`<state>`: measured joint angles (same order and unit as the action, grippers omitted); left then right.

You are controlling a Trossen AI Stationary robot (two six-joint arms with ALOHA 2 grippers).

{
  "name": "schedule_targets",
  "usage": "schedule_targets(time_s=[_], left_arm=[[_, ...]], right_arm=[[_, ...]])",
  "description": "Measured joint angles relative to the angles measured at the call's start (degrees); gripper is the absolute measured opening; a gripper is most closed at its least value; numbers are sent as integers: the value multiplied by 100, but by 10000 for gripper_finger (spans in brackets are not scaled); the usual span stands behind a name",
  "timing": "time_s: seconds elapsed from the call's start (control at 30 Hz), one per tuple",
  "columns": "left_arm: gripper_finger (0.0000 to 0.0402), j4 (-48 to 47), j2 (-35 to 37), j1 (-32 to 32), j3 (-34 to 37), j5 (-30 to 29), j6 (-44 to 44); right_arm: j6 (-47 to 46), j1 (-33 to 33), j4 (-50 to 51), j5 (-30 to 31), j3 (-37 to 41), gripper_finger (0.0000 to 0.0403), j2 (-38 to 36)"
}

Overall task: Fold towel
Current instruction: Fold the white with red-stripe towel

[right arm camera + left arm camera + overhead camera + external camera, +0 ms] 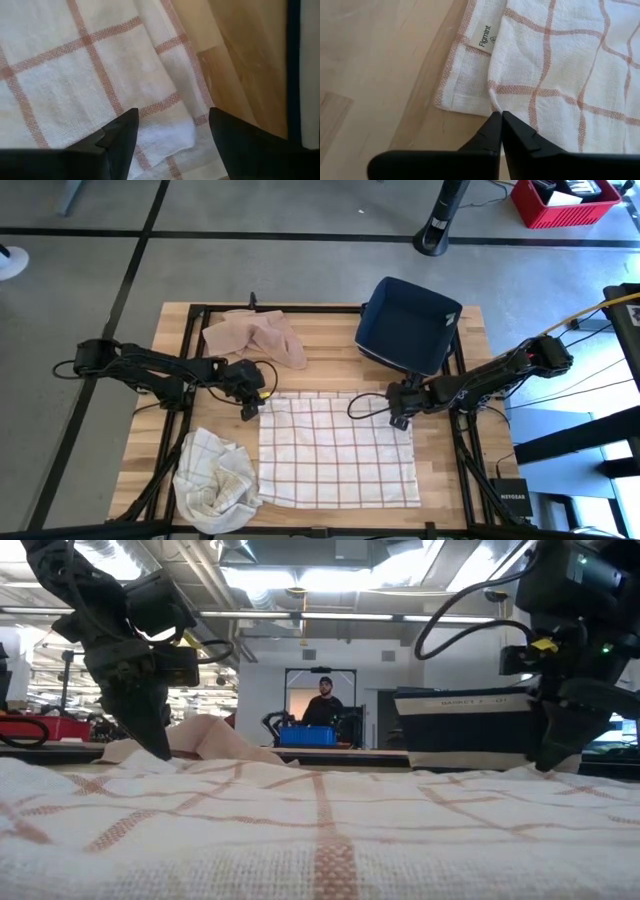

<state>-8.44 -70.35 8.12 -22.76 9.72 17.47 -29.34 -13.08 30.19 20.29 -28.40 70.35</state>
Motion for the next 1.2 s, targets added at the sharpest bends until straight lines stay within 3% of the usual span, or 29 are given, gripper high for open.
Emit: schedule_targets(time_s=[0.87,1.1,1.2], left_arm=[[4,6,0,0,-2,-7,-101],[3,-5,0,1,-2,-7,-110],[1,-7,4,0,-2,-9,-92]], right_arm=[[-34,0,-138,-91,302,86,-35],[127,-2,-94,-439,271,9,-92],[114,-2,177,-445,85,14,-117]])
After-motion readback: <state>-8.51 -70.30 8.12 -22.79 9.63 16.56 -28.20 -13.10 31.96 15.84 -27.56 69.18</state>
